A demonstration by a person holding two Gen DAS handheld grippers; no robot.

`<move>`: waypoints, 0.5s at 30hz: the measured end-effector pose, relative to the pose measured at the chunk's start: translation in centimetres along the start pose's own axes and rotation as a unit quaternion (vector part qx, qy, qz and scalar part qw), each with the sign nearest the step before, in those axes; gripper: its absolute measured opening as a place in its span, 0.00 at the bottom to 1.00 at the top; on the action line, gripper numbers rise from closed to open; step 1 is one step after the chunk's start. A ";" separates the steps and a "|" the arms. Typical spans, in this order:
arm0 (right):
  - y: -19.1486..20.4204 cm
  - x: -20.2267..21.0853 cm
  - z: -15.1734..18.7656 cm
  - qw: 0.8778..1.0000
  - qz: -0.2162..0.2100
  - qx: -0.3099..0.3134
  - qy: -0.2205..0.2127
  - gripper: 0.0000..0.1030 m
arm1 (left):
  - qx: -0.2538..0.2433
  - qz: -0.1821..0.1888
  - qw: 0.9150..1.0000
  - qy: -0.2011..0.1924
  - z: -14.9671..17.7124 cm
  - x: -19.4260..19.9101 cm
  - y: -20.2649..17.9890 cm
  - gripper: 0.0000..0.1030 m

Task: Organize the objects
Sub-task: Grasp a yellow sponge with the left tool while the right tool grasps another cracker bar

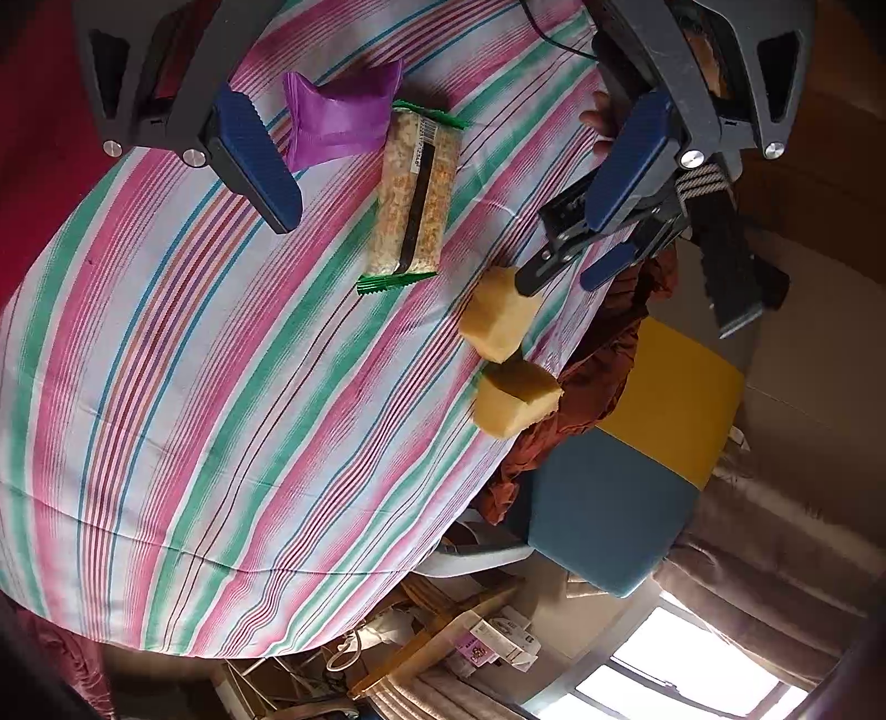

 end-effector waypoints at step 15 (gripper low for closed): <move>-0.2 0.3 -0.3 1.000 0.021 0.007 -0.013 1.00 | 0.083 -0.023 0.996 0.008 6.2 3.1 0.8 0.53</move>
Point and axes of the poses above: each gripper's, at about its wrist camera, not at the fingertips, and x roughly against the way its jaws point, y to its left, z to its underside, the point moved 4 cm from there along -x, roughly the way its jaws point, and after that the axes turned 7 degrees about -x, right-handed, at the moved point
